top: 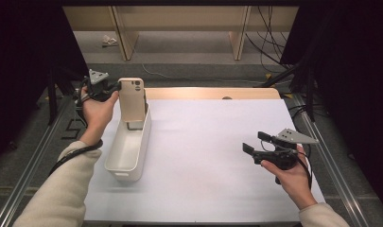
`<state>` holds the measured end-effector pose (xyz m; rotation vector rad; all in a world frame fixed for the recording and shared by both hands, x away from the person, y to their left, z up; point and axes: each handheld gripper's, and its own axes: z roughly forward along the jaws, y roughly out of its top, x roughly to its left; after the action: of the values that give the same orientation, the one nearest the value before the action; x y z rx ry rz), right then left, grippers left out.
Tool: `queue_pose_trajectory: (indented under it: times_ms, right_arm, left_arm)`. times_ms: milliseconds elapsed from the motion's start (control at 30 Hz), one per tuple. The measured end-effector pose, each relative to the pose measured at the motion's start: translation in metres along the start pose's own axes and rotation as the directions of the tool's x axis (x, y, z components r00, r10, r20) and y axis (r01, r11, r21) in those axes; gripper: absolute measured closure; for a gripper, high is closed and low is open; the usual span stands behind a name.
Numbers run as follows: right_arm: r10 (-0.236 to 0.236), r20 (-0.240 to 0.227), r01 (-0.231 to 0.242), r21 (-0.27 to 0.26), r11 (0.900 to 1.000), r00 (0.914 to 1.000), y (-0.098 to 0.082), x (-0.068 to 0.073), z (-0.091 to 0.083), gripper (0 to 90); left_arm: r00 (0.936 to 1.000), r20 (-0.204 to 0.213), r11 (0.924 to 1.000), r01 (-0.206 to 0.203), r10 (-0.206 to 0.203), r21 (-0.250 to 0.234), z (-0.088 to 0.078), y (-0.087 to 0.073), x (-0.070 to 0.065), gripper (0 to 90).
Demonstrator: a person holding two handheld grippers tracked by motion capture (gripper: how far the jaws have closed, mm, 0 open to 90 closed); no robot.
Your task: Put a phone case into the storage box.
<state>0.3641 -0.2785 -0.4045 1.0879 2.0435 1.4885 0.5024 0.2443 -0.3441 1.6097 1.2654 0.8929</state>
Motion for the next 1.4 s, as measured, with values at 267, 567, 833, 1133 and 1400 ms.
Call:
queue_pose_trajectory:
  times_ms: [267, 567, 833, 1133, 1400]
  right_arm:
    - [0.001, -0.001, -0.001, -0.001, 1.000, 1.0000, 0.000, 0.000, 0.000, 20.3]
    - [-0.001, -0.004, 0.001, 0.000, 1.000, 1.0000, 0.000, 0.000, 0.000, 20.4]
    - [-0.001, -0.004, 0.001, 0.000, 1.000, 1.0000, 0.000, 0.000, 0.000, 20.5]
    - [0.000, -0.010, 0.000, 0.001, 1.000, 1.0000, 0.000, 0.000, 0.001, 20.8]
    - [0.001, -0.013, -0.001, 0.001, 1.000, 0.9999, 0.000, 0.000, 0.001, 20.8]
  left_arm:
    - [1.0000, 0.000, 0.9997, 0.005, -0.005, 0.024, 0.007, -0.007, 0.000, 84.7]
    - [1.0000, -0.005, 0.9990, 0.008, -0.008, 0.045, 0.013, -0.013, 0.000, 84.6]
    - [0.9998, -0.012, 0.9983, 0.017, -0.016, 0.056, 0.017, -0.017, 0.001, 84.6]
    - [0.9997, -0.019, 0.9972, 0.016, -0.014, 0.074, 0.022, -0.022, 0.001, 84.4]
    - [0.9996, -0.027, 0.9952, 0.004, -0.002, 0.097, 0.026, -0.028, 0.001, 84.1]
